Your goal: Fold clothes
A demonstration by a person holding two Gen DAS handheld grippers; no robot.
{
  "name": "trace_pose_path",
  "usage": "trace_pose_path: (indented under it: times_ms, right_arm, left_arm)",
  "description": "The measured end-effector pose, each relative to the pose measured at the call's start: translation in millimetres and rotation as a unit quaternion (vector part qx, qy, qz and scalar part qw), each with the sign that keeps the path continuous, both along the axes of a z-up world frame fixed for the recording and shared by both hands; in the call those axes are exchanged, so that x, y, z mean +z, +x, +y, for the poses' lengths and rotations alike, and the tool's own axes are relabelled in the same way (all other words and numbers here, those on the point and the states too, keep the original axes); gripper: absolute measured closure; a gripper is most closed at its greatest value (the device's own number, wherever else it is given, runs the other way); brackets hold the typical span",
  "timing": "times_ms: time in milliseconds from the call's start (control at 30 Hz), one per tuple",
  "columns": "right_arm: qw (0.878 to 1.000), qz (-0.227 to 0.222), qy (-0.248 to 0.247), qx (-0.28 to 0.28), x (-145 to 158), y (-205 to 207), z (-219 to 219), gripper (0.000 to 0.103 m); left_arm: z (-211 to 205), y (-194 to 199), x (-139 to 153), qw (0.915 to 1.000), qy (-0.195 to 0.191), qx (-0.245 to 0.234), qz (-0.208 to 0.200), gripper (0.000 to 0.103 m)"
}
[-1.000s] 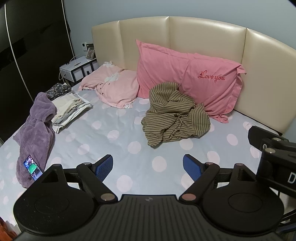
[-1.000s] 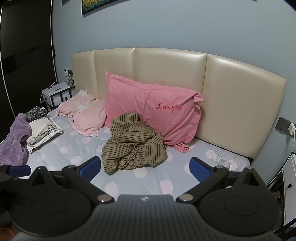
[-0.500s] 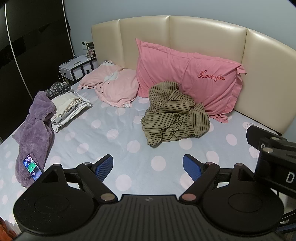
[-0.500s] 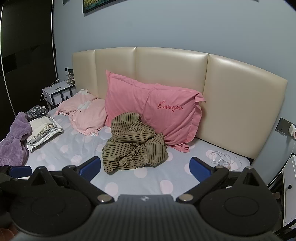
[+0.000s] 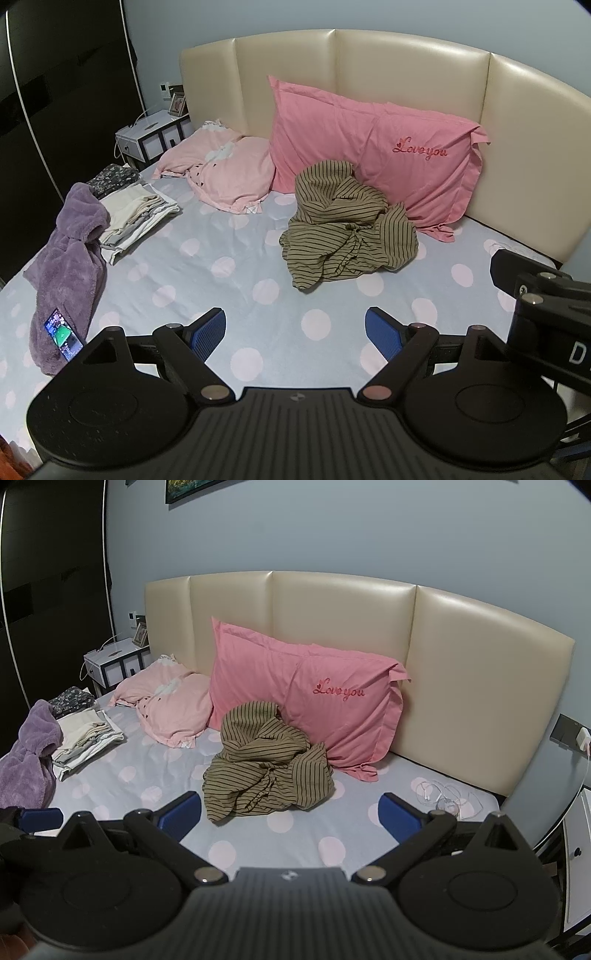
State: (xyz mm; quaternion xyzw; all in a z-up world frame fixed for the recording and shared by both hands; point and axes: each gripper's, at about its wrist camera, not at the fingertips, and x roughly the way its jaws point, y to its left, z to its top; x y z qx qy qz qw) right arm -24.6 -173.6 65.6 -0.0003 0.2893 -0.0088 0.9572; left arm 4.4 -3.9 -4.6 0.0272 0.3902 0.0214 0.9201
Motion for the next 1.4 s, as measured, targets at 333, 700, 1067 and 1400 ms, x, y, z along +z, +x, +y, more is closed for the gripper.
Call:
trace_pose_path:
  times_ms: [333, 700, 1067, 1400]
  right_arm:
    - [1.000, 0.000, -0.002, 0.000, -2.7, -1.8, 2.8, 0.001]
    - [1.000, -0.002, -0.003, 0.000, -4.8, -3.3, 5.0, 0.001]
    - [1.000, -0.004, -0.004, -0.002, -3.8, -5.7, 8.3, 0.000]
    - [1.000, -0.008, -0.008, -0.001, -2.2, -8.2, 11.8, 0.001]
  left_arm:
    - [2.3, -1.5, -1.9, 1.0000, -0.004, 0.005, 0.001, 0.020]
    - [3.9, -2.0, -2.2, 1.0000, -0.004, 0.008, 0.002, 0.020]
    - [5.5, -1.3, -1.7, 0.9999, -0.005, 0.013, 0.000, 0.020]
    - [10.6, -2.5, -0.8, 0.9999, -0.007, 0.015, -0.003, 0.020]
